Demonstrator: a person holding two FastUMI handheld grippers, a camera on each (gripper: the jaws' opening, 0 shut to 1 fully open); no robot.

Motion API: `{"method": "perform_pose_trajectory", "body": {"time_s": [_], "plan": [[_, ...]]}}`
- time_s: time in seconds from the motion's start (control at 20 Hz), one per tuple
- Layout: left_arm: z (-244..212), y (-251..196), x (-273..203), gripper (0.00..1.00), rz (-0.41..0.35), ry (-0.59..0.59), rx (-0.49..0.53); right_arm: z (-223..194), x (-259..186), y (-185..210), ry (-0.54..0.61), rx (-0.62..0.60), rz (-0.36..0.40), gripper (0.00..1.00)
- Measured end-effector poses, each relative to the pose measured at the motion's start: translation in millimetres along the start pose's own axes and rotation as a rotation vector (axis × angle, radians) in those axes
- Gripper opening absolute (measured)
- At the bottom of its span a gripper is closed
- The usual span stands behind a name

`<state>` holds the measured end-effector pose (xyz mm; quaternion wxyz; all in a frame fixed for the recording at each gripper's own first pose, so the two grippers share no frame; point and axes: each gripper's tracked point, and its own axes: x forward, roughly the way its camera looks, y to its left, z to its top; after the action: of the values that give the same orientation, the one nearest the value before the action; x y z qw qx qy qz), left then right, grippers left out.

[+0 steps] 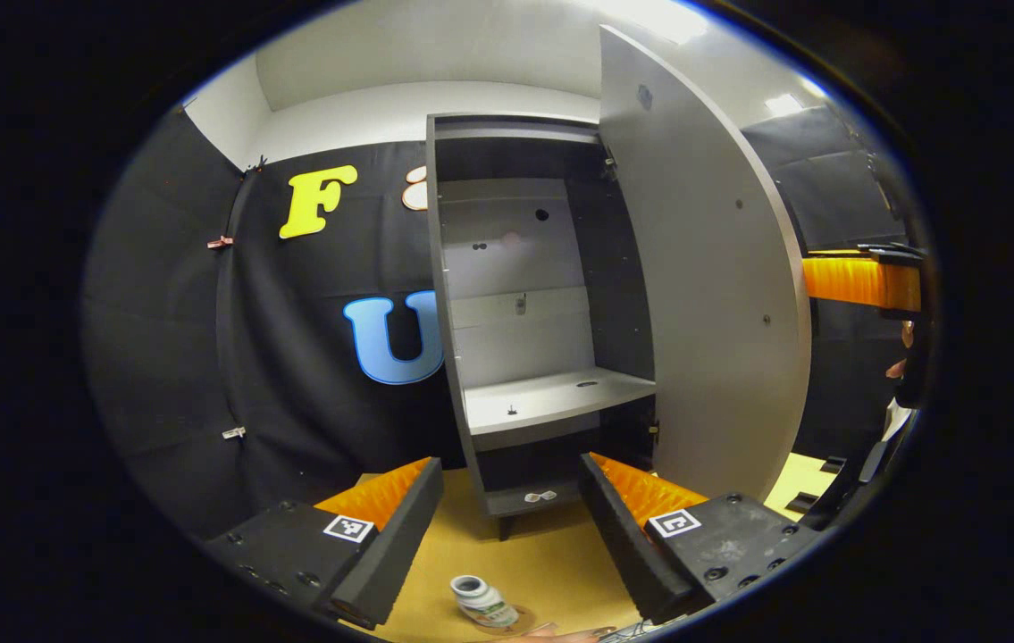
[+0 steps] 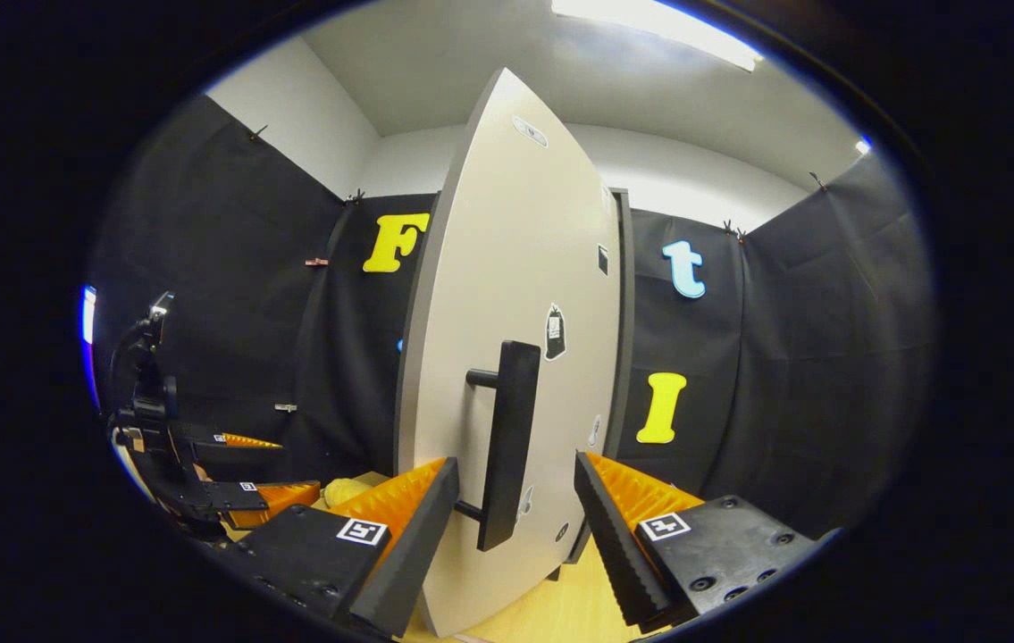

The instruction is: Open the cabinet door with the right hand, grasp the bottle in the cabinet with the left hand and place it on the coaster, then close the cabinet door with the right hand.

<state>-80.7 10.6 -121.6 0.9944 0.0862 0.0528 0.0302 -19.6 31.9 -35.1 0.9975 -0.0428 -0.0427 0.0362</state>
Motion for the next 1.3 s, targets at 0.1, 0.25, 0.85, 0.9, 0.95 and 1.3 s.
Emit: {"method": "perform_pose_trajectory", "body": {"time_s": [0.1,0.25,0.85,0.9,0.95,1.3], "plan": [[-7.0,25.6,5.8,0.96,-0.012,0.000,0.005,-2.9,11.0,16.5,-0.002,0.007,-0.008,0.87],[-13.7,54.2,11.6,0.96,-0.031,-0.001,0.011,-13.6,22.0,40.5,0.023,0.025,0.003,0.94],[-6.5,51.2,20.0,0.96,-0.093,-0.033,0.019,-35.5,21.4,30.3,0.073,0.011,-0.069,0.95],[-4.1,48.1,18.7,0.96,-0.090,-0.035,0.011,-38.1,21.0,25.7,0.078,0.013,-0.077,0.96],[-2.2,46.7,17.7,0.96,-0.082,-0.036,0.004,-40.2,19.7,22.1,0.085,0.018,-0.080,0.96],[12.1,12.4,19.0,0.96,-0.111,-0.064,-0.018,-46.7,8.8,1.7,0.113,0.021,-0.110,0.96]]}}
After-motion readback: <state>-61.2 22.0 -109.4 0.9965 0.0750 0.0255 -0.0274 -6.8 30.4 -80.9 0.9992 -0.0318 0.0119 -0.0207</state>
